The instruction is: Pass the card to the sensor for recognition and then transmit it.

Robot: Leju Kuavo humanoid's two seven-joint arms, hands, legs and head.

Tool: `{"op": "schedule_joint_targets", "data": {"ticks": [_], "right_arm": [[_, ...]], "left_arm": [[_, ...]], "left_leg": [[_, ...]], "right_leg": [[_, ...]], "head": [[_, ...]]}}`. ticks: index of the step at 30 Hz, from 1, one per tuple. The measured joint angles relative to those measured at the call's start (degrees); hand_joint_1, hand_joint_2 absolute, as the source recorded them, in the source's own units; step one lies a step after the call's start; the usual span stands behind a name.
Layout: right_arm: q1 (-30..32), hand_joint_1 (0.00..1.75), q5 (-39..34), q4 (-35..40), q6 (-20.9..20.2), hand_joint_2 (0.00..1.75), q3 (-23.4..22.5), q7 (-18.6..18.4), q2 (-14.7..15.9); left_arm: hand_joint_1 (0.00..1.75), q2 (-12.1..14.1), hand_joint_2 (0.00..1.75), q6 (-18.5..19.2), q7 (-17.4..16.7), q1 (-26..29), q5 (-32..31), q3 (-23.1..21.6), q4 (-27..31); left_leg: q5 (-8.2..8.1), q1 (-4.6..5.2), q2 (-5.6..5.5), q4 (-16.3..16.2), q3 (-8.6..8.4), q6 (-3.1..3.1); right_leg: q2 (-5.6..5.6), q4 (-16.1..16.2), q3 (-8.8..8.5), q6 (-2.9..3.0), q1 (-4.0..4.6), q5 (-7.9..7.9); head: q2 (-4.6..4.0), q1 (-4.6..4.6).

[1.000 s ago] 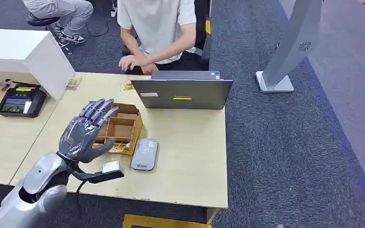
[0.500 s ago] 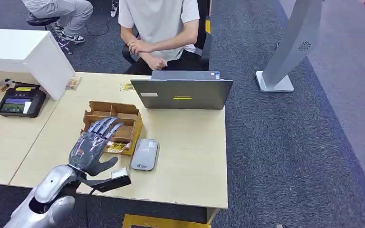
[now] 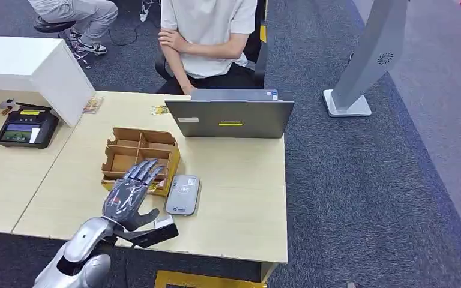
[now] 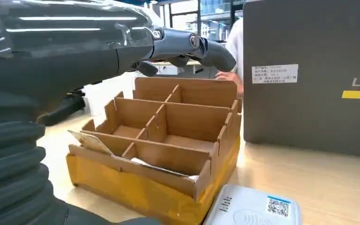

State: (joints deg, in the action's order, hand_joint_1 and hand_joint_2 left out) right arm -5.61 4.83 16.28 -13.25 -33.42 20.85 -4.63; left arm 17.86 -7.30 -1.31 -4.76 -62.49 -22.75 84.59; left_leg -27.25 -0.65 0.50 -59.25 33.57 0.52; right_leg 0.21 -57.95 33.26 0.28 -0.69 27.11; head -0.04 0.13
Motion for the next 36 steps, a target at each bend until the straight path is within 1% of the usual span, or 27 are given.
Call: {"op": "schedule_joint_targets", "data": {"ticks": [4, 7, 12, 16, 19, 26, 36], "right_arm": [[-0.01, 0.0, 0.39, 0.0, 0.0, 0.0, -0.13, -0.07, 0.0], [-0.04, 0.0, 0.85, 0.0, -0.04, 0.0, -0.39, -0.24, 0.0], [-0.24, 0.0, 1.79, 0.0, -0.02, 0.0, -0.89, -0.66, 0.0], [-0.34, 0.0, 1.81, 0.0, 0.0, 0.0, -0.98, -0.68, 0.0], [-0.39, 0.0, 2.3, 0.0, 0.0, 0.0, -1.01, -0.83, -0.02], [-0.72, 0.0, 2.73, 0.02, 0.15, 0.0, -1.14, -1.33, -0.02], [-0.73, 0.0, 2.73, 0.02, 0.15, 0.0, -1.18, -1.33, -0.02]], "left_arm": [[0.0, -1.07, 1.75, -1.39, -0.61, -0.01, -1.22, -0.02, -0.96], [0.0, -1.64, 1.75, -3.21, -1.79, -0.06, -3.7, 0.0, -1.79], [0.0, -2.71, 1.75, -6.66, -5.42, -0.76, -9.53, 0.09, -4.32], [0.0, -3.21, 1.75, -7.15, -5.95, -0.99, -10.36, 0.26, -5.62], [0.0, -3.65, 1.75, -7.73, -7.08, -1.41, -11.52, 0.68, -6.89], [0.0, -3.95, 1.75, -7.76, -7.5, -2.48, -11.54, 2.69, -10.55], [0.0, -3.95, 1.75, -7.76, -7.5, -2.62, -11.54, 2.78, -10.89]], "left_leg": [[0.0, 0.0, 0.0, 0.0, 0.0, 0.0], [0.0, 0.0, 0.0, 0.0, 0.0, 0.0], [0.0, 0.0, 0.0, 0.0, -0.01, 0.0], [0.0, 0.0, 0.0, 0.0, 0.0, 0.0], [0.0, 0.0, 0.0, 0.0, 0.0, 0.0], [0.01, -0.01, 0.0, 0.0, -0.01, 0.0], [0.01, -0.01, 0.0, 0.0, -0.01, 0.0]], "right_leg": [[0.0, 0.0, 0.0, 0.0, 0.0, 0.0], [0.0, 0.0, 0.0, 0.0, 0.0, 0.0], [0.0, 0.0, 0.0, 0.0, 0.0, 0.0], [0.0, 0.0, 0.0, 0.0, 0.0, 0.0], [0.0, 0.0, 0.0, 0.0, 0.0, 0.0], [0.0, -0.01, 0.0, 0.0, 0.0, 0.0], [0.0, -0.01, 0.0, 0.0, 0.0, 0.0]], "head": [[0.0, 0.0], [0.0, 0.0], [0.0, 0.0], [0.0, 0.0], [0.0, 0.0], [0.0, 0.0], [0.0, 0.0]]}}
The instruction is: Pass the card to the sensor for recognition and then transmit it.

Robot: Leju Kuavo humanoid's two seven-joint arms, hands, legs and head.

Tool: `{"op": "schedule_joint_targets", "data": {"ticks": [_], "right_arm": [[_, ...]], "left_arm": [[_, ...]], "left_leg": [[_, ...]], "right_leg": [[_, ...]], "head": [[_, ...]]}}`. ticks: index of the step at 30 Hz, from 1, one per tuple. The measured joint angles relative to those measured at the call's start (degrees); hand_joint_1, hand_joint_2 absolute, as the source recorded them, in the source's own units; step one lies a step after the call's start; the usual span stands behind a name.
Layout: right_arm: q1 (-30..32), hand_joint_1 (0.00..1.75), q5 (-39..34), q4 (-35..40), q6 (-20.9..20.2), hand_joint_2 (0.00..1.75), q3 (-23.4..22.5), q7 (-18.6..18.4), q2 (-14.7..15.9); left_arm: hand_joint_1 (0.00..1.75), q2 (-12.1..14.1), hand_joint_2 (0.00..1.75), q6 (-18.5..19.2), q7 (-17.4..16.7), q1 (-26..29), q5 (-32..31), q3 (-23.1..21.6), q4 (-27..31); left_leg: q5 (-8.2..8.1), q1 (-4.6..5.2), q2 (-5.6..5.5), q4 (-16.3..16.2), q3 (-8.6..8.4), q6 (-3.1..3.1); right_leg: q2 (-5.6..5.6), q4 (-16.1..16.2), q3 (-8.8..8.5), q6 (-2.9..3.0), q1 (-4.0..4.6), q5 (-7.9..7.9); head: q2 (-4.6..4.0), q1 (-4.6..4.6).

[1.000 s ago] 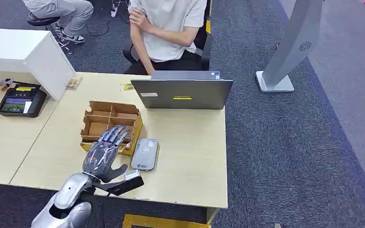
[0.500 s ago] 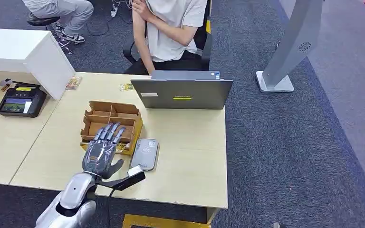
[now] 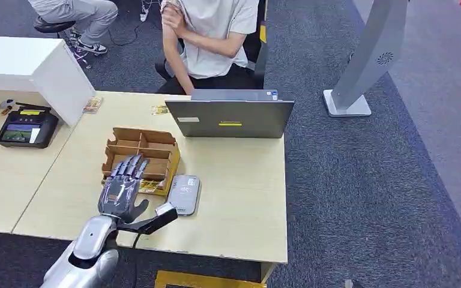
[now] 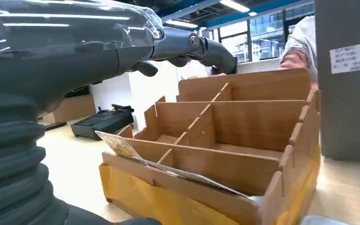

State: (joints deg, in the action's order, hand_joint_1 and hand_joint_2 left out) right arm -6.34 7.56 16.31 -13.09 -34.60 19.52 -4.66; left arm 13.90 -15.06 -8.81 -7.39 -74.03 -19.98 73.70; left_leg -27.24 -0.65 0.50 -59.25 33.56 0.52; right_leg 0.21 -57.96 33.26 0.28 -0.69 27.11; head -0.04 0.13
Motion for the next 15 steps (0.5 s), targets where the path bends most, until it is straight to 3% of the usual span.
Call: {"op": "schedule_joint_targets", "data": {"ticks": [3, 6, 15], "right_arm": [[-0.13, 0.0, 0.2, 0.0, -0.02, 0.0, -0.02, -0.06, 0.0], [-0.64, 0.0, 0.87, 0.0, 0.04, 0.0, -0.02, -0.37, -0.07], [-0.69, 0.0, 0.92, 0.0, 0.07, 0.0, -0.02, -0.35, -0.13]], "left_arm": [[0.0, 0.0, 1.75, -0.15, 0.0, -0.21, 0.0, 0.78, -0.89], [0.0, 0.02, 1.75, -2.86, 0.85, -1.97, -0.24, 4.33, -5.01], [0.0, -0.02, 1.75, -3.61, 1.84, -2.05, -0.57, 4.72, -6.34]], "left_leg": [[0.0, 0.0, 0.0, 0.0, 0.0, 0.0], [0.01, 0.0, -0.01, 0.0, 0.0, 0.0], [0.0, 0.0, -0.01, 0.0, 0.0, 0.0]], "right_leg": [[0.0, 0.0, 0.0, 0.0, 0.0, 0.0], [0.0, -0.01, 0.0, 0.0, 0.0, 0.0], [0.0, 0.0, 0.0, 0.0, 0.0, 0.0]], "head": [[0.0, 0.0], [0.0, 0.0], [0.0, 0.0]]}}
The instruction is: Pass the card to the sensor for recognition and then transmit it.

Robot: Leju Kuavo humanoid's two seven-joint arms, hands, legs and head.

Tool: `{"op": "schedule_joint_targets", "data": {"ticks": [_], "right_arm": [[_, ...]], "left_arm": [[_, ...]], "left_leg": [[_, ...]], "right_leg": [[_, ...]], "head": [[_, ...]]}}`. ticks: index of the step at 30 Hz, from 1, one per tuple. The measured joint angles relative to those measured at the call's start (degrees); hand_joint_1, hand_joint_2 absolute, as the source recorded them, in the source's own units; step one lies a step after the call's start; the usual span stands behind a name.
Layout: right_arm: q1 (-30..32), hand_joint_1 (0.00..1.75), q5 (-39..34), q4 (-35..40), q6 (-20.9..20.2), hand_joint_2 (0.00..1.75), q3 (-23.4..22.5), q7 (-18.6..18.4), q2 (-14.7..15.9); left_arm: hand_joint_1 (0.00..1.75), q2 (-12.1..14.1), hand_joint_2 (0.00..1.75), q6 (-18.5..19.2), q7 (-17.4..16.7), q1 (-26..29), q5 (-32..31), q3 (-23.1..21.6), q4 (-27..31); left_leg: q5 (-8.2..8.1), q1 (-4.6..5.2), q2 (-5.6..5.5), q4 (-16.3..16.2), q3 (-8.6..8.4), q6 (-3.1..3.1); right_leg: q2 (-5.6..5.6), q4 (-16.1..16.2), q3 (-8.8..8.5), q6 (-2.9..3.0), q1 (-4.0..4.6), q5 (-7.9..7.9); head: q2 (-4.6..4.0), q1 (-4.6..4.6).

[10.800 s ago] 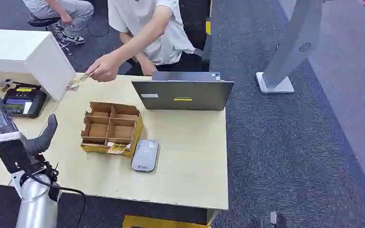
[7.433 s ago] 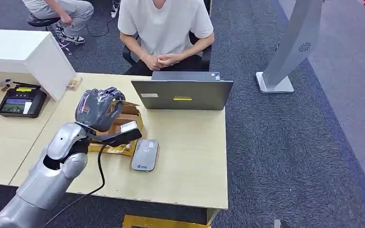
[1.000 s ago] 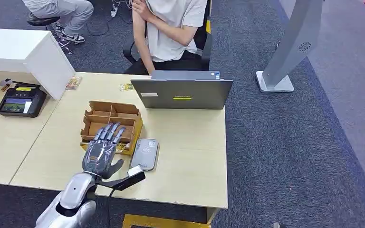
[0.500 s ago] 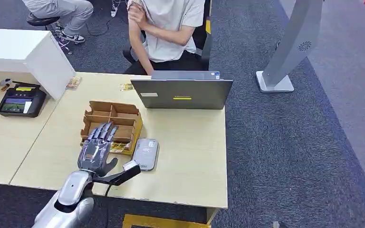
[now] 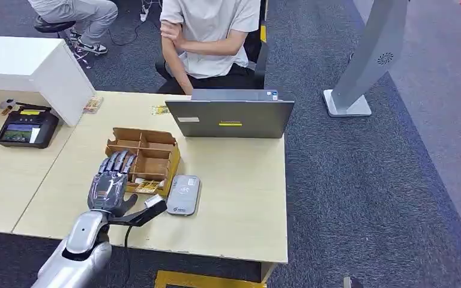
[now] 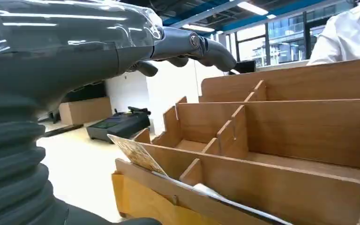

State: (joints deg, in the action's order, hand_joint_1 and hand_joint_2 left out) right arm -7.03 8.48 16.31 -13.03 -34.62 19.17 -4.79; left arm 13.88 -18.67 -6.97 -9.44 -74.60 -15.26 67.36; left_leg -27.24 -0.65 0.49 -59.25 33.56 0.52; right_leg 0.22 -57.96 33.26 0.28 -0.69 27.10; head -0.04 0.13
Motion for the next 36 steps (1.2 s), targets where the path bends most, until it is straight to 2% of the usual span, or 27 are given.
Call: {"op": "schedule_joint_targets", "data": {"ticks": [5, 20, 36], "right_arm": [[0.0, 0.0, 0.04, 0.0, -0.07, 0.0, 0.0, 0.0, -0.05], [-0.32, 0.0, 0.26, 0.0, -0.26, 0.0, 0.0, 0.11, -0.26], [-0.63, 0.0, 0.28, -0.02, -0.44, 0.0, -0.02, 0.2, -0.37]], "left_arm": [[0.0, 0.0, 1.75, -0.13, 0.63, 0.01, 0.15, 0.02, -0.02], [0.0, 0.28, 1.75, -3.87, 5.33, 0.17, 1.62, 0.0, -0.02], [0.0, 1.16, 1.75, -4.17, 6.43, 0.6, 2.47, 0.02, -0.02]], "left_leg": [[0.0, 0.0, 0.0, 0.0, 0.0, 0.0], [0.0, 0.0, 0.0, 0.0, 0.0, 0.0], [0.0, 0.0, -0.01, 0.0, 0.01, 0.0]], "right_leg": [[0.0, 0.0, 0.0, 0.0, 0.0, 0.0], [0.0, -0.01, -0.01, 0.0, 0.0, 0.0], [0.01, -0.01, -0.01, 0.0, 0.0, 0.0]], "head": [[0.0, 0.0], [0.0, 0.0], [0.0, 0.0]]}}
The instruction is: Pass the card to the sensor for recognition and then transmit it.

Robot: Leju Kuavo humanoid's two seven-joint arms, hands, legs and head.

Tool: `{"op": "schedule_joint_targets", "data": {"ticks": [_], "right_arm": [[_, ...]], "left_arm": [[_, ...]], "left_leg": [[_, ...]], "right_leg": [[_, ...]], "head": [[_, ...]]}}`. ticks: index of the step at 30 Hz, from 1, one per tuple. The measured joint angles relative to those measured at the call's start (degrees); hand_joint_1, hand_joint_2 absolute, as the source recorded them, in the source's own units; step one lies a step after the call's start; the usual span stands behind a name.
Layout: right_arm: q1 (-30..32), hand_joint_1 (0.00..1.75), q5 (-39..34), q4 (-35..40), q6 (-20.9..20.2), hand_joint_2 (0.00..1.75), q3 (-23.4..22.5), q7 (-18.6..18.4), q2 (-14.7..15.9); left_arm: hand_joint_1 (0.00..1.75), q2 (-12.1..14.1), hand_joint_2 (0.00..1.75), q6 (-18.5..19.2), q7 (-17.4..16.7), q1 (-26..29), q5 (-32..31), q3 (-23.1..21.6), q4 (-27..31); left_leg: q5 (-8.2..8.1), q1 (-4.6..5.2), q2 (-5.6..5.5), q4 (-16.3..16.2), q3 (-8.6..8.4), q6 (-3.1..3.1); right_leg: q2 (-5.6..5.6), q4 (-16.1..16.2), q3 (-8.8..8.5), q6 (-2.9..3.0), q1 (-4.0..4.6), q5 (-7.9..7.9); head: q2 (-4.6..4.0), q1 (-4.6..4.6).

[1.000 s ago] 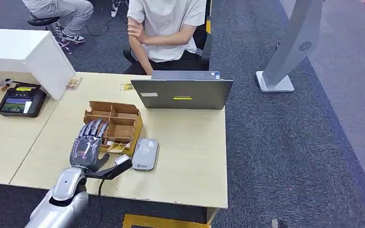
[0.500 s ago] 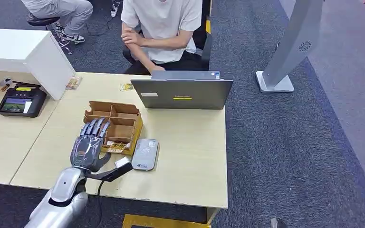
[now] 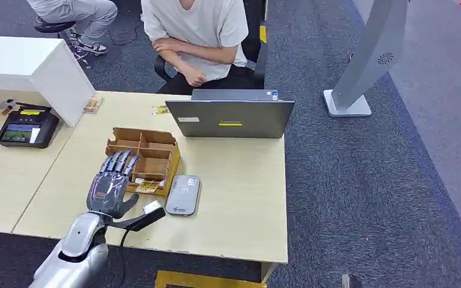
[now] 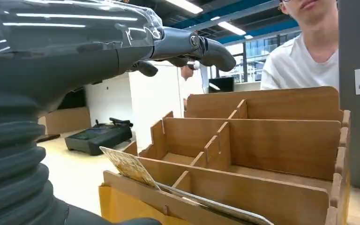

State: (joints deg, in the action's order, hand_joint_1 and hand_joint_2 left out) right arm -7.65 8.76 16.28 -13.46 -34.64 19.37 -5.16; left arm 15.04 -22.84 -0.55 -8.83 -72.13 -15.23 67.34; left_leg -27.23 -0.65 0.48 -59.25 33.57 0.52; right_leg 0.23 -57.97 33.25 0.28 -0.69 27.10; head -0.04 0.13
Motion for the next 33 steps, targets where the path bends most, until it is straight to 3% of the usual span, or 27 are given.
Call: {"op": "schedule_joint_targets", "data": {"ticks": [33], "right_arm": [[-0.48, 0.0, 0.0, 0.0, 0.02, 0.0, 0.02, -0.22, -0.22]], "left_arm": [[0.0, 1.33, 1.75, -0.79, 3.8, 0.3, 1.33, -0.04, 0.0]], "left_leg": [[0.0, 0.0, 0.0, 0.0, -0.01, 0.0]], "right_leg": [[0.0, 0.0, 0.01, 0.0, 0.0, 0.0]], "head": [[0.0, 0.0]]}}
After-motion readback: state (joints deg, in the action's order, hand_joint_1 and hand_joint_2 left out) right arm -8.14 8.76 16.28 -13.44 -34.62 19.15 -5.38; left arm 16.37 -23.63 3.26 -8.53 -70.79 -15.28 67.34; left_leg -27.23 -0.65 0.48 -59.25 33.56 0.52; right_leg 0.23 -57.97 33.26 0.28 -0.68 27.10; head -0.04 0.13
